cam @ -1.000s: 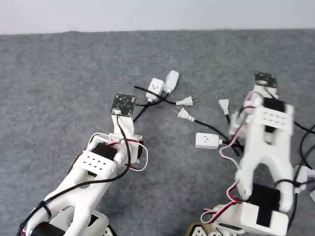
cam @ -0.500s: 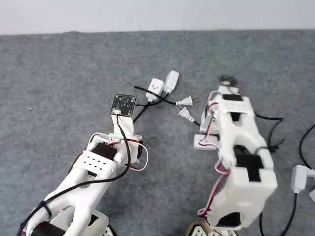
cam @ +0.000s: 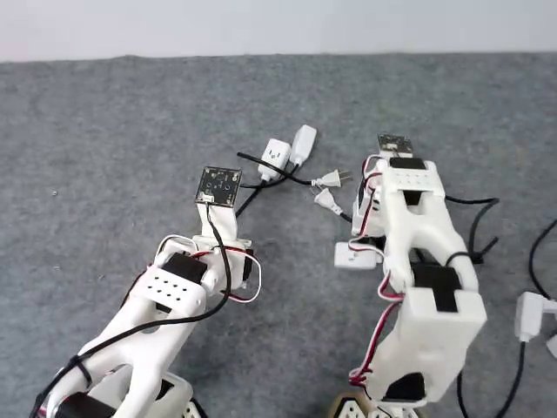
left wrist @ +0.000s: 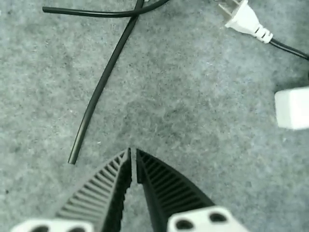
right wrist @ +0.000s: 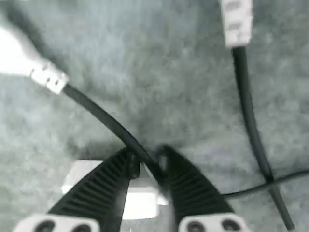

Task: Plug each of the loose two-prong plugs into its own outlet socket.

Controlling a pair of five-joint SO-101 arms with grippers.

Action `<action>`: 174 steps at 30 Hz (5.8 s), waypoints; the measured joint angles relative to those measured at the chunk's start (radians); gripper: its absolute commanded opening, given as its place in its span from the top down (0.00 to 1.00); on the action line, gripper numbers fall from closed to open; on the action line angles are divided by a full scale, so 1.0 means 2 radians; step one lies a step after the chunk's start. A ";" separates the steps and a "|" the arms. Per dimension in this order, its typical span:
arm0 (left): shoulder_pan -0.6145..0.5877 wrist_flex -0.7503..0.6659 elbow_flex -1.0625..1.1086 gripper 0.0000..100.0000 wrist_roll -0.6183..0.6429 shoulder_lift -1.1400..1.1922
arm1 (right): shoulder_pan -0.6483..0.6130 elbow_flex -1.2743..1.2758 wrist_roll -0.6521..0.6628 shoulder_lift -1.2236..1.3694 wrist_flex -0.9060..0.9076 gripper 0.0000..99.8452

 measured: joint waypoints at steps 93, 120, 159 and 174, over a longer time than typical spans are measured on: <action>-0.125 0.059 -0.008 0.98 0.028 0.000 | -0.261 0.193 -0.137 -0.274 -0.107 0.99; -0.079 0.064 -0.018 0.78 0.044 0.000 | -0.257 0.120 -0.091 -0.292 -0.025 0.70; 0.067 0.068 -0.308 0.98 0.191 0.325 | -0.041 0.196 -0.087 -0.337 -0.101 0.82; 0.068 0.136 -0.335 0.77 0.239 0.333 | -0.041 0.196 -0.067 -0.337 -0.101 0.83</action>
